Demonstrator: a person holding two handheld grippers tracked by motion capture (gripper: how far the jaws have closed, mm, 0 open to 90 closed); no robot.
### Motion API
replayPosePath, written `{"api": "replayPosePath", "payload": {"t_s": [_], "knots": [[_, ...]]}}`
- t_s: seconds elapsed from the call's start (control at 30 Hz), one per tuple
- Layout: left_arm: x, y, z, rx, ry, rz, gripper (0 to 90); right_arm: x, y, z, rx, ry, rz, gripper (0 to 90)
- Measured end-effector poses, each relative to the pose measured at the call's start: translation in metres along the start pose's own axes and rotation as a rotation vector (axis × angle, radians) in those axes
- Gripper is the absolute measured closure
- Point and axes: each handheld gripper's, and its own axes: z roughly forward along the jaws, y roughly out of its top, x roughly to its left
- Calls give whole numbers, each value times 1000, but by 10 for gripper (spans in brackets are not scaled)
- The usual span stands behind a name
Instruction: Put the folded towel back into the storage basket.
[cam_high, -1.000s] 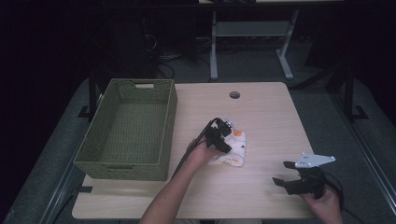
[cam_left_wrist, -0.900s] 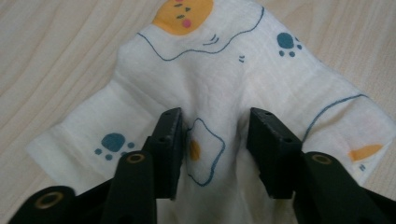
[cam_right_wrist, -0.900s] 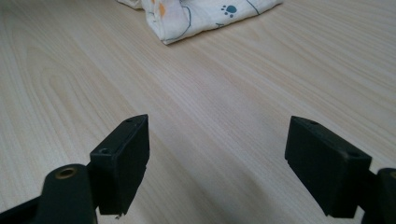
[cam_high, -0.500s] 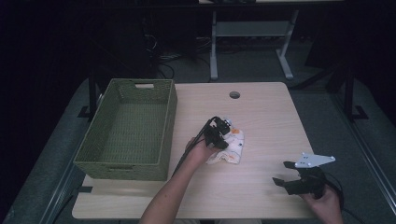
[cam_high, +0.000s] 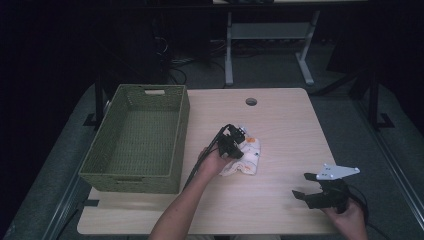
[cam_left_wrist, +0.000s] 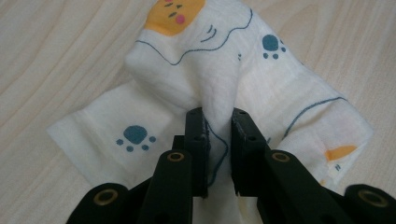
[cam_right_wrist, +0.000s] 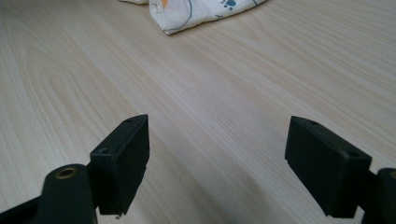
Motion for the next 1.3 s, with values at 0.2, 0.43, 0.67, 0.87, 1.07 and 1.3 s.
{"api": "replayPosePath", "payload": {"t_s": [0.2,0.43,0.67,0.87,1.07,1.3], "knots": [[1,-1,-4,-13,-12,-14,794,0,0,-1,-1,-1,3,216],[3,-3,-11,-31,-16,-25,796,0,0,0,0,0,1,216],[4,-3,-20,-48,-23,-27,796,0,0,0,-3,2,6,216],[5,-4,-31,-73,-29,-31,795,0,0,1,-3,3,9,216],[6,-4,-45,-90,-26,-21,795,0,0,0,-3,2,8,216],[3,0,-62,-116,-26,-21,795,0,0,0,-1,-4,8,216]]}}
